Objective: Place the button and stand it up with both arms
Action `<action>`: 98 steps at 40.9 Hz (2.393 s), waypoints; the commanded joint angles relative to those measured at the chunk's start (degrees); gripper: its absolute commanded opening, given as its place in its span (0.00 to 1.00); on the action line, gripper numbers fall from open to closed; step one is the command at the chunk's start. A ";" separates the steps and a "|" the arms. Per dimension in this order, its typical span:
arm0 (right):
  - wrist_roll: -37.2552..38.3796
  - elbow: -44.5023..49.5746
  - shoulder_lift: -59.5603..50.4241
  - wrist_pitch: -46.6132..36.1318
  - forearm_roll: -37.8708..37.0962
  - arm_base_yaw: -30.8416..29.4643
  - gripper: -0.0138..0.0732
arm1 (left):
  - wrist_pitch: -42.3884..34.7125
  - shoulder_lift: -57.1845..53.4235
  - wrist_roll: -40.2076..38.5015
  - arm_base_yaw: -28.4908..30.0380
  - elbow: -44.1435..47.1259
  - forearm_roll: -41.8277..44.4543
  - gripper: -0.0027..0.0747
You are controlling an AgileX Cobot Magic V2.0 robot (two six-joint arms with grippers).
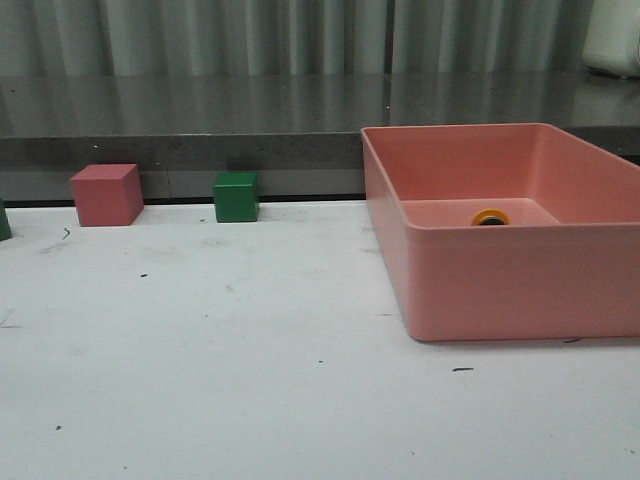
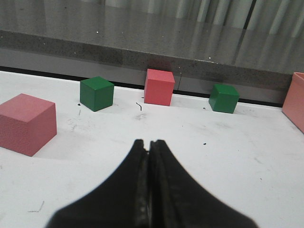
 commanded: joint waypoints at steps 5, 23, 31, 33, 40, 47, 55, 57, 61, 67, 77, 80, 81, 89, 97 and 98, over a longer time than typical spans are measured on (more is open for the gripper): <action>-0.32 -0.15 -0.87 -4.20 0.23 -0.04 0.09 | -4.76 -1.18 -0.46 -0.36 0.83 -0.04 0.01; -0.32 -0.15 -0.87 -4.20 0.23 -0.04 0.09 | -4.76 -1.18 -0.46 -0.36 0.83 -0.04 0.01; -0.32 -0.15 -0.87 -4.20 0.23 -0.04 0.09 | -4.76 -1.18 -0.46 -0.36 0.83 -0.04 0.01; -0.32 -0.15 -0.87 -4.27 0.23 -0.04 0.09 | -4.76 -1.18 -0.46 -0.36 0.83 -0.04 0.01; -0.32 -0.15 -0.87 -7.96 0.23 -0.04 0.09 | -6.05 -1.18 -0.46 -0.36 0.83 -0.04 0.01; -0.32 -0.20 -0.87 -15.73 0.28 0.01 0.09 | -16.44 -1.18 -0.46 -0.36 0.83 -0.04 0.01; -0.32 -2.60 -0.82 -25.34 0.28 0.01 0.09 | -31.62 -1.18 -0.46 -0.36 -0.97 -0.04 0.01; -0.32 -5.11 -0.58 -23.72 0.28 0.01 0.09 | -28.95 -0.92 -0.46 -0.36 -3.15 -0.04 0.01; -0.32 -12.72 2.08 -16.20 0.28 0.01 0.09 | -20.62 1.49 -0.46 -0.36 -9.35 0.57 0.01; -0.32 -24.72 13.07 -3.86 0.28 0.01 0.09 | -10.84 11.50 -0.46 -0.36 -18.60 6.78 0.01; -0.32 -33.34 27.59 2.40 0.39 0.01 0.09 | 0.02 27.24 -0.46 -0.36 -28.78 7.34 0.01; -0.32 -33.29 28.59 2.69 0.39 0.01 0.09 | 0.41 28.85 -0.46 -0.36 -29.21 7.23 0.01; -0.32 -33.29 28.73 2.69 0.39 0.01 0.10 | 0.17 29.23 -0.46 -0.36 -29.21 7.23 0.01; -0.32 -33.24 29.10 3.01 0.39 0.01 0.38 | -0.42 29.61 -0.46 -0.36 -29.21 7.23 0.20; -0.32 -33.16 30.23 1.16 0.97 0.01 0.89 | -0.56 29.61 -0.46 -0.36 -29.21 7.23 0.91; -0.32 -33.16 30.58 0.68 1.45 0.01 0.92 | -0.56 29.61 -0.46 -0.36 -29.21 7.23 0.95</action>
